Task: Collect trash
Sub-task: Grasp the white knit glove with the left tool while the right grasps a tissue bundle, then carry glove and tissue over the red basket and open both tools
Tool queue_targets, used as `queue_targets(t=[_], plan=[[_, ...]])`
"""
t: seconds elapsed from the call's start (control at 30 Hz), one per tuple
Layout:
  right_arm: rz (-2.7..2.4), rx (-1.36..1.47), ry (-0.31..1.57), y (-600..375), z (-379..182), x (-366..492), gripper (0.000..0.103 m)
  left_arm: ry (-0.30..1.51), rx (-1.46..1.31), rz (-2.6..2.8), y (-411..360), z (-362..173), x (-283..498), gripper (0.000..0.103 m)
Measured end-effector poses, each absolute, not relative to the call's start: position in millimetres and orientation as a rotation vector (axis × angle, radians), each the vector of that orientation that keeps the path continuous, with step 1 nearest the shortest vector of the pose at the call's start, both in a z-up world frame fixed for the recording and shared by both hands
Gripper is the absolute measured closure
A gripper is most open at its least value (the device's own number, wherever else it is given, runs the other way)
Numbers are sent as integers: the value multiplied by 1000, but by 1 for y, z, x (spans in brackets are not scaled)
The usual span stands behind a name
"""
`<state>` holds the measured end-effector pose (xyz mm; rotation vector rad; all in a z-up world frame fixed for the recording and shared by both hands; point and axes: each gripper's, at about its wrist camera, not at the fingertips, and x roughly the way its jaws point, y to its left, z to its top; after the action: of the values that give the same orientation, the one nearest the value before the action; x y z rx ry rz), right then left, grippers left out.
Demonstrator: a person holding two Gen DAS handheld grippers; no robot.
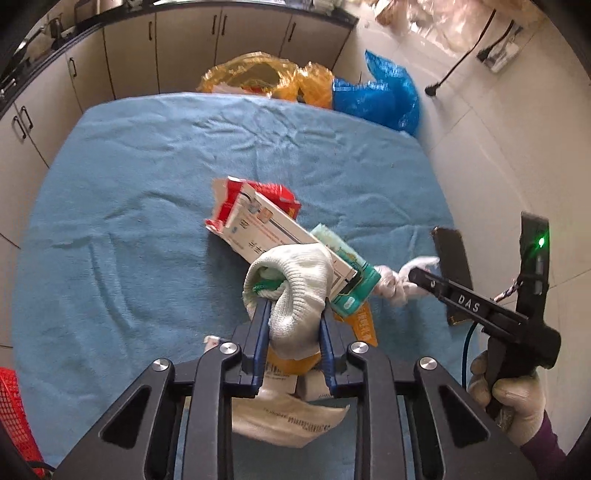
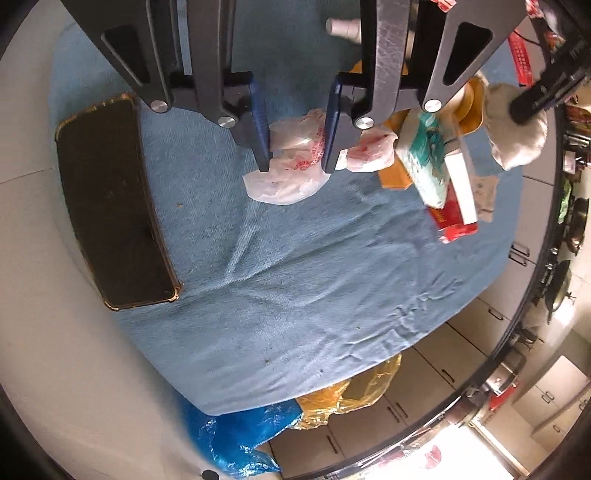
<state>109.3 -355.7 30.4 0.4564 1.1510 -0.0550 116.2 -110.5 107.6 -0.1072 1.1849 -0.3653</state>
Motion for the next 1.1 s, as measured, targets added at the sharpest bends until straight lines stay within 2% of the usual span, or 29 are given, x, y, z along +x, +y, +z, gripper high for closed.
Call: queue_targets(t=[0.3,0.57,0.8,1.1], plan=[[-59,495,1112,-363,56,65,75,1104,-255,-389,-60,152,81,80],[-2,515,1081,-332,84,41,75,1064,-253,-308,-5,157,32,80],[96,427,1073,-267,105,38,74,1037,-291,-162,72,159,-4,79],[332,296,1105,-130,115,51,74,1023,-404,109,198,148,-57,79]])
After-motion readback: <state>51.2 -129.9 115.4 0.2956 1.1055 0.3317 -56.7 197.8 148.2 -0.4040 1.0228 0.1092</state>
